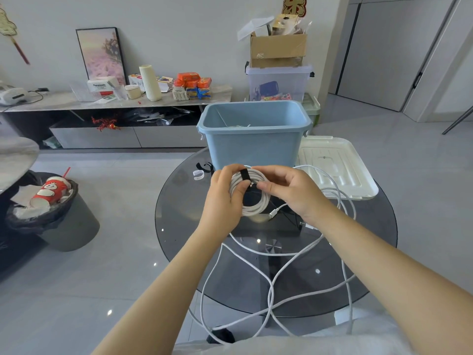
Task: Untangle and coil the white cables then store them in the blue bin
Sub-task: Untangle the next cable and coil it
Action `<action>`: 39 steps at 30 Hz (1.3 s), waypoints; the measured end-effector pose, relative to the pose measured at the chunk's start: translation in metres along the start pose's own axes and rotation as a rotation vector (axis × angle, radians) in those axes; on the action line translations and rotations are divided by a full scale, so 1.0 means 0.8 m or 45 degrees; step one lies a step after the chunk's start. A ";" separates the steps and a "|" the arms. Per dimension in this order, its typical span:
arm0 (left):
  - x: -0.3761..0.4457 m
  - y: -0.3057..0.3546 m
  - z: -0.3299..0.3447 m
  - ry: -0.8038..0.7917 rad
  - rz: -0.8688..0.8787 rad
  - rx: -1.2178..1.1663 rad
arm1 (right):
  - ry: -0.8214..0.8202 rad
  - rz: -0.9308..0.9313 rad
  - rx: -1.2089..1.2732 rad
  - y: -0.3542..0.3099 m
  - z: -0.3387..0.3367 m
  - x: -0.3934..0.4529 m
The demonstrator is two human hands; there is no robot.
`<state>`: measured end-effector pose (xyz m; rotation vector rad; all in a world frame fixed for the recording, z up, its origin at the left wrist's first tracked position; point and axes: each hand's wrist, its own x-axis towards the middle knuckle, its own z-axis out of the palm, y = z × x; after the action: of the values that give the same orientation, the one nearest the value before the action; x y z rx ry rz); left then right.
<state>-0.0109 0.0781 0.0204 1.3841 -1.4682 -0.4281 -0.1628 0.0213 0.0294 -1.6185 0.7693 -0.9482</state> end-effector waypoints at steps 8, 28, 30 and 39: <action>0.003 0.004 -0.004 -0.009 -0.228 -0.134 | 0.115 -0.085 -0.129 0.004 0.007 -0.001; 0.011 0.002 -0.012 -0.181 -0.556 -0.357 | 0.123 -0.226 -0.540 -0.007 0.012 -0.004; 0.010 0.002 -0.012 -0.164 -0.573 -0.420 | 0.124 -0.281 -0.568 -0.008 0.014 -0.005; 0.006 0.014 -0.005 -0.271 -0.557 -0.591 | 0.208 -0.268 -0.354 -0.010 0.013 -0.005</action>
<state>-0.0124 0.0782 0.0332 1.2956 -1.1203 -1.1475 -0.1556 0.0309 0.0355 -1.9084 0.8849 -1.1760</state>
